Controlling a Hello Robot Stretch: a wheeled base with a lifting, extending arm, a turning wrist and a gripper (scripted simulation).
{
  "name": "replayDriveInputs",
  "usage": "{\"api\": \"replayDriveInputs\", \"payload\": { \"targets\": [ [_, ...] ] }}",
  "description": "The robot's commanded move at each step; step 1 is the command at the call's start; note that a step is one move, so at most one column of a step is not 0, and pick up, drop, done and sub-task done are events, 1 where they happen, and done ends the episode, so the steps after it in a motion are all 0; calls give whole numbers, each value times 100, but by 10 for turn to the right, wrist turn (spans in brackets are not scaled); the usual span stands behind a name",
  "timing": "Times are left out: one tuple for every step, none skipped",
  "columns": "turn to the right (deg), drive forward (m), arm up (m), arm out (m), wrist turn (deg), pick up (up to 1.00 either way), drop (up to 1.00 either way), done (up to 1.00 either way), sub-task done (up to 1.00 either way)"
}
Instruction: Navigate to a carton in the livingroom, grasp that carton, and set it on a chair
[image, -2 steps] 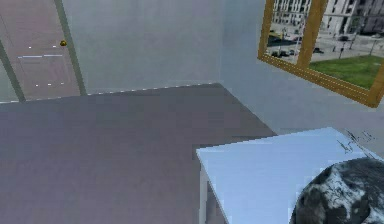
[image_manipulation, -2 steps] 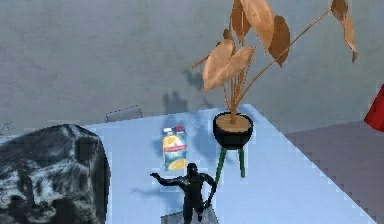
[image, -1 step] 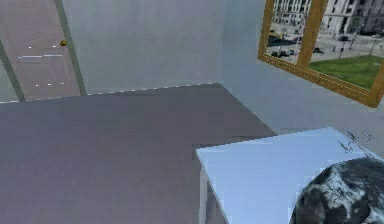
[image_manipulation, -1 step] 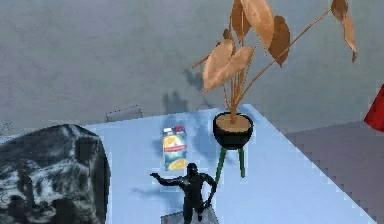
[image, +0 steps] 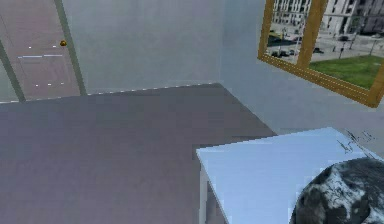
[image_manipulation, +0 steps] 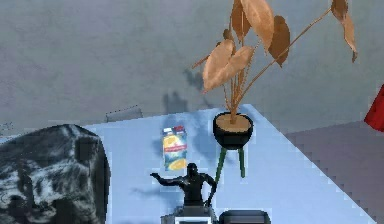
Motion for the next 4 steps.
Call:
{"api": "replayDriveInputs", "payload": {
  "targets": [
    [0,0,0,38,0,0,0,0,0],
    [0,0,0,0,450,0,0,0,0],
    [0,0,0,0,450,0,0,0,0],
    [0,0,0,0,450,0,0,0,0]
  ]
}}
